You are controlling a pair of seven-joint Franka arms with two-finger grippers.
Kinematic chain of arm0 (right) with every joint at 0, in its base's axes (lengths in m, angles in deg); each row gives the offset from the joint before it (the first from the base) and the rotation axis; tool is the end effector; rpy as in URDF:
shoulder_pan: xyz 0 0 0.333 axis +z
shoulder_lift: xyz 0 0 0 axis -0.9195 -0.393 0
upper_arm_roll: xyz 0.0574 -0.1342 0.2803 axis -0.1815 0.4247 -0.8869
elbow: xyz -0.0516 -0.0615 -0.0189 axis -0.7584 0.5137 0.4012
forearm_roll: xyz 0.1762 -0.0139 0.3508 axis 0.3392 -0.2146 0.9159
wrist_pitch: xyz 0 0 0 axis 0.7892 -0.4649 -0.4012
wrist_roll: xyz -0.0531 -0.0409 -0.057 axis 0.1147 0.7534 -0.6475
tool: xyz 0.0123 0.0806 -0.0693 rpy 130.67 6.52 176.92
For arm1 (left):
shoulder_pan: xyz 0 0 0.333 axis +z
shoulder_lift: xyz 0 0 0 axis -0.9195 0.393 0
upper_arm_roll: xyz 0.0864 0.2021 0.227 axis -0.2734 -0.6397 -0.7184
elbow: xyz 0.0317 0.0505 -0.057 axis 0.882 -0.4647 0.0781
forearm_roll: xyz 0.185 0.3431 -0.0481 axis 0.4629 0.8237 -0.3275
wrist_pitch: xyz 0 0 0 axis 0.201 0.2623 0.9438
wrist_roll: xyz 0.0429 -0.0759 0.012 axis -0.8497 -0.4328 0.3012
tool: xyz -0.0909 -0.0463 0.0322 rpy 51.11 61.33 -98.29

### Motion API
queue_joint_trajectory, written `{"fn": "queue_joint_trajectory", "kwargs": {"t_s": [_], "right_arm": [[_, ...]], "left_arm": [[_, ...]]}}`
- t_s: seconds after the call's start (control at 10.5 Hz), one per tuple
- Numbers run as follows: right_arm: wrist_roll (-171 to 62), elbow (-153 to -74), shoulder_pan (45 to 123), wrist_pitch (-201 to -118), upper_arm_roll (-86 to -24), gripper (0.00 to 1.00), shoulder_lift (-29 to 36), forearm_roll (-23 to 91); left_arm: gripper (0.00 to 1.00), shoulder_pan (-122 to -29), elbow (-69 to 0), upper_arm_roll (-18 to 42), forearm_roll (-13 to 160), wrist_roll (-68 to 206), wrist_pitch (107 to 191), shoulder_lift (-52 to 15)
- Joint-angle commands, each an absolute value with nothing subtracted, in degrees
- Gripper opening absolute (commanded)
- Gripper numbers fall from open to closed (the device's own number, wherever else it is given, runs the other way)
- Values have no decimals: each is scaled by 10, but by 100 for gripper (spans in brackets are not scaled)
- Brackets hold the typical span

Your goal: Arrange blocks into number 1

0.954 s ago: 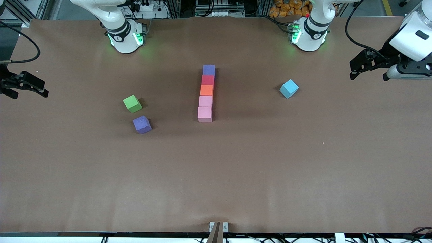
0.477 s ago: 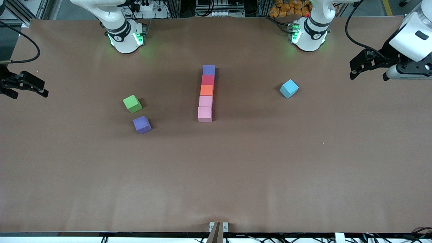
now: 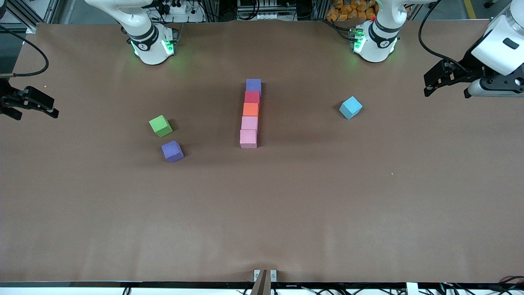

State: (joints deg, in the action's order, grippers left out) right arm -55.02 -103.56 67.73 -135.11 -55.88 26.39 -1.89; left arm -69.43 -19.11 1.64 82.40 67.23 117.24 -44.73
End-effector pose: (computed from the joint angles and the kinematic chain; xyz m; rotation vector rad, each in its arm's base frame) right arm 0.5614 -0.0316 0.6284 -3.1196 -0.0493 -0.0391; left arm 0.5330 -0.1013 0.6691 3.1345 -0.0757 0.0412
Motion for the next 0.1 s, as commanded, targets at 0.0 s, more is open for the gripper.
{"fn": "queue_joint_trajectory", "kwargs": {"t_s": [0.0], "right_arm": [[-552, -1043, 684, -1350, -552, 100, 272, -16]], "left_arm": [[100, -688, -195, 20, 818, 689, 1165, -455]]}}
